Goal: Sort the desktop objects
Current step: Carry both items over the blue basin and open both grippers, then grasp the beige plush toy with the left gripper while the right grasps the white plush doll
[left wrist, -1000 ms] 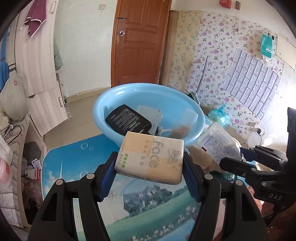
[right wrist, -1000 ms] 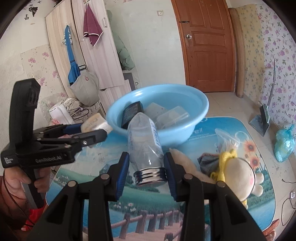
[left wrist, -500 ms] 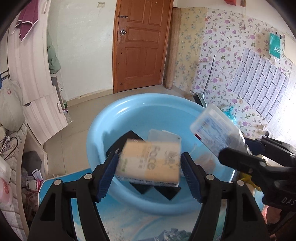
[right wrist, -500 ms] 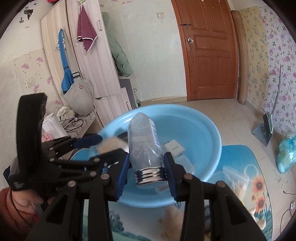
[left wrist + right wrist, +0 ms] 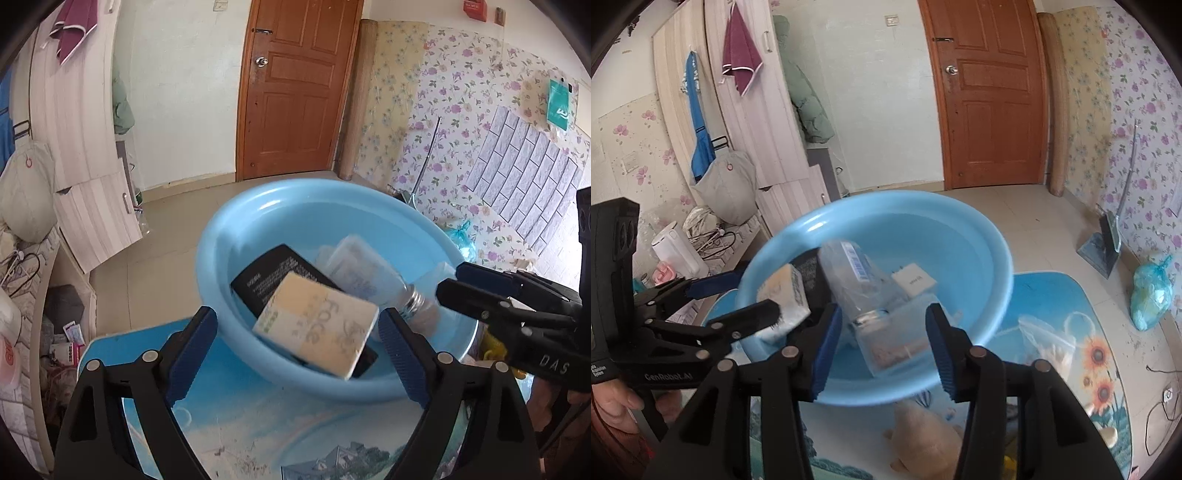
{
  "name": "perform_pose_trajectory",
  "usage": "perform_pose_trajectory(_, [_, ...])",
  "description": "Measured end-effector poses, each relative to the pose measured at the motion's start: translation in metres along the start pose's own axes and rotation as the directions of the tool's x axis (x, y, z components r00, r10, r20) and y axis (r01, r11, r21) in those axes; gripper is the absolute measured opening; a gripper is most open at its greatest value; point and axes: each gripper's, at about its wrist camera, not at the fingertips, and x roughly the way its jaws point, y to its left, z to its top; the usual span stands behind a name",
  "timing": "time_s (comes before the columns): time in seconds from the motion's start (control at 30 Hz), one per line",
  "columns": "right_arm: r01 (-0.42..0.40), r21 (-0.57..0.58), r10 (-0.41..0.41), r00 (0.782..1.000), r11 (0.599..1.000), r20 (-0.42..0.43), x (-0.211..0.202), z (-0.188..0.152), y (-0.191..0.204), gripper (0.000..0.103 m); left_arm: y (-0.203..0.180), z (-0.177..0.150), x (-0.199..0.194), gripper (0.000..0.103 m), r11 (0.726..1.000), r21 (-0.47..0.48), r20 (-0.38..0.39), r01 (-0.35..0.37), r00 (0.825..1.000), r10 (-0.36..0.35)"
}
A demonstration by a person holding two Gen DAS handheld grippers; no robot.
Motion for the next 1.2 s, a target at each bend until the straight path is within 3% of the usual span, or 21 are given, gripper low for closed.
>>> perform_pose_trajectory(0.17, [0.023,0.049,-0.023,1.0,0.999,0.016,-0.026,-0.018,-0.015,0.047,0.003,-0.02,-0.006,0.089,0.999,-0.04,-0.025,0.002,1.0,-0.003])
perform_pose_trajectory(0.33, [0.071,0.075,-0.073,0.997,0.995,0.02,-0.051,-0.037,-0.031,0.047,0.0,-0.033,-0.022,0.09,0.998,-0.065,0.015,-0.002,1.0,0.003])
perform_pose_trajectory(0.7, [0.165,0.152,-0.165,0.986,0.975,-0.013,-0.085,-0.08,-0.068,0.047,-0.028,-0.069,-0.035,0.09,0.998,-0.052,-0.054,0.035,0.998,-0.038])
perform_pose_trajectory(0.87, [0.209,0.158,-0.209,0.978,0.965,-0.013,-0.092,-0.095,-0.079,0.062,-0.057,-0.08,-0.032,0.095,0.997,0.017,-0.082,0.079,0.994,-0.078])
perform_pose_trajectory(0.93, [0.226,0.164,-0.229,0.974,0.96,-0.001,-0.094,-0.098,-0.084,0.079,-0.074,-0.082,-0.03,0.098,0.991,0.061,-0.092,0.119,0.989,-0.113])
perform_pose_trajectory(1.0, [0.218,0.174,-0.222,0.975,0.96,0.001,-0.093,-0.099,-0.092,0.089,-0.092,-0.084,-0.027,0.102,0.98,0.122,-0.101,0.156,0.985,-0.144])
perform_pose_trajectory(1.2, [0.15,0.244,-0.152,0.988,0.958,-0.012,-0.08,-0.105,-0.115,0.097,-0.135,-0.083,-0.001,0.103,0.956,0.226,-0.15,0.185,0.977,-0.154])
